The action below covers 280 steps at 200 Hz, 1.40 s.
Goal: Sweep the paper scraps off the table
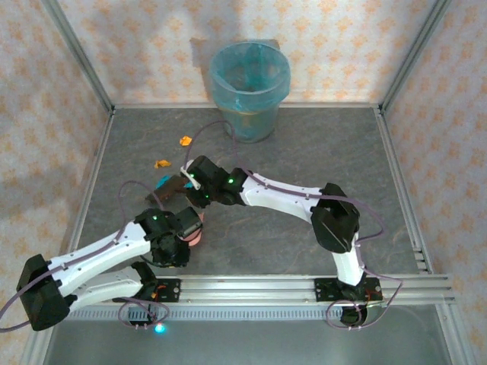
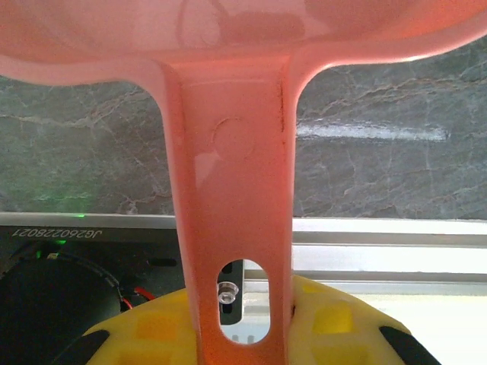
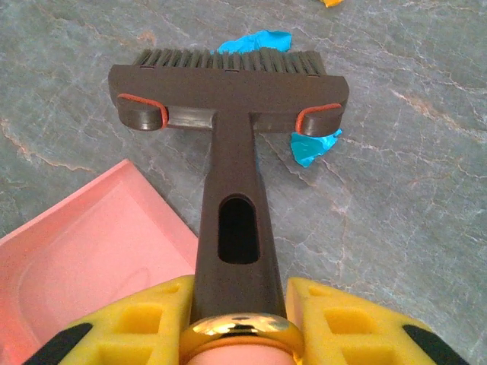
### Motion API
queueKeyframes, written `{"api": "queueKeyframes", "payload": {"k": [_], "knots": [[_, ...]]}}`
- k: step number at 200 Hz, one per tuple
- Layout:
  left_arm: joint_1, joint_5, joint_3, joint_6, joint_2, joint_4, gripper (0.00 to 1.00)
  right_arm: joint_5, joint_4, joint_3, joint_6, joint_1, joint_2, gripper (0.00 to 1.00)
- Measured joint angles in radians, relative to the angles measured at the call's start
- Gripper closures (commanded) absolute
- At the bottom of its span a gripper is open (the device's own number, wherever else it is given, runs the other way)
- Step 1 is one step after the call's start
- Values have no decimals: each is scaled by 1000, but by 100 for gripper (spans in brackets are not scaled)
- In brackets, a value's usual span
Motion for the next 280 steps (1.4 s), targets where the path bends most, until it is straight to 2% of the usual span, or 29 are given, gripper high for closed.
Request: {"api": "queueKeyframes", "payload": {"k": [90, 182, 244, 280], "knots": [[0, -24, -2, -21, 120, 70, 100, 71, -167, -129, 78, 0, -169, 100], [0, -58, 36, 11, 246, 129, 100, 62, -235, -309, 162, -5, -387, 100], [0, -58, 100, 72, 328, 146, 100, -20, -211, -410, 269, -135, -542, 100], [0, -57, 115, 106, 378, 160, 100, -38, -165, -412, 325, -193, -563, 100]]}}
